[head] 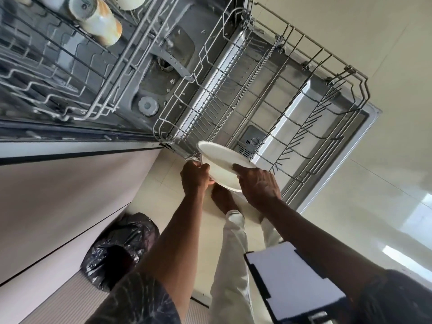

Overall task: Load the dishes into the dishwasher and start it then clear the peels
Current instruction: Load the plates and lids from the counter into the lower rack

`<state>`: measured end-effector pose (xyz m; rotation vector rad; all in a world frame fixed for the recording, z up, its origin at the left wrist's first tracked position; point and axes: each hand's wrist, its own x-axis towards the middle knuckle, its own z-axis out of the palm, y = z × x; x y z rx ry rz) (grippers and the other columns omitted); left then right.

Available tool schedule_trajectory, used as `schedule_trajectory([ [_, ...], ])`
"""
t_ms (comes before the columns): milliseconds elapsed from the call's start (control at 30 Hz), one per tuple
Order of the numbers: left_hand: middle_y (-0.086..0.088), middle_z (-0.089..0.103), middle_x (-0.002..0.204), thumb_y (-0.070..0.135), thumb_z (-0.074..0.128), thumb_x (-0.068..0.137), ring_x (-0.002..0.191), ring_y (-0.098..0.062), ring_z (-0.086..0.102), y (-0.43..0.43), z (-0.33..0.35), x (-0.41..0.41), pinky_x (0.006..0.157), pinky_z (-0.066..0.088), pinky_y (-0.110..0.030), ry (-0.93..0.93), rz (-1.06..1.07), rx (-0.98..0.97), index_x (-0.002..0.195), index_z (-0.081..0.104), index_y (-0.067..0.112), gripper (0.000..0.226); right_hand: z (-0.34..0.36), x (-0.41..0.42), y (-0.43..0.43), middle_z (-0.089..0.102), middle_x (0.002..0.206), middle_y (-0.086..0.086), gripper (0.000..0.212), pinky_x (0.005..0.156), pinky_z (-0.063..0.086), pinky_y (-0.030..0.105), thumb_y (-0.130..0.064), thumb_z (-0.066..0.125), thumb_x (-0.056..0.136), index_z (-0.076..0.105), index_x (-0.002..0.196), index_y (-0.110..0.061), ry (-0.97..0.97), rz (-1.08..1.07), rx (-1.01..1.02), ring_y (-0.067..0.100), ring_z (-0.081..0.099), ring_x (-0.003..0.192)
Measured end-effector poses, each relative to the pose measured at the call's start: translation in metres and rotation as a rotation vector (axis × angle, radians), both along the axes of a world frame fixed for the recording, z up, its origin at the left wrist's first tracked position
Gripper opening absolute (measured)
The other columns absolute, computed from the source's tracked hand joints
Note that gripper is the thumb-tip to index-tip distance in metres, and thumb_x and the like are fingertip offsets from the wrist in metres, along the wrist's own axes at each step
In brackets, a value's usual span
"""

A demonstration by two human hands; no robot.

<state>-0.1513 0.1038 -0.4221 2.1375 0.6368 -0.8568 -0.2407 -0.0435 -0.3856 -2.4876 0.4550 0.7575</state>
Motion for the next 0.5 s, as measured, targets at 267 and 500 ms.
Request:
schedule_trajectory([
  [267,-0.014,0.077,0.095,0.017,0.065,0.081,0.082,-0.028,0.074,0.017,-0.009,0.027,0.075,0.062,-0.037,-0.139,-0.067,0.248,0.102,0.073,0.005,0.026,-0.012,-0.024,-0.021,0.069,0.125,0.014,0.037,0.089,0.051,0.042,-0.035,0.050,0.103,0.056,0.140,-0.033,0.028,-0.074,0.027,0.038,0.066,0.108],
  [500,-0.012,0.077,0.096,0.008,0.069,0.086,0.087,-0.028,0.074,0.030,-0.007,0.057,0.077,0.060,-0.033,-0.166,-0.283,0.299,0.099,0.076,0.011,0.014,-0.012,-0.022,-0.020,0.071,0.118,0.011,0.037,0.084,0.052,0.041,-0.036,0.051,0.103,0.055,0.140,-0.032,0.030,-0.055,0.049,0.036,0.067,0.104],
])
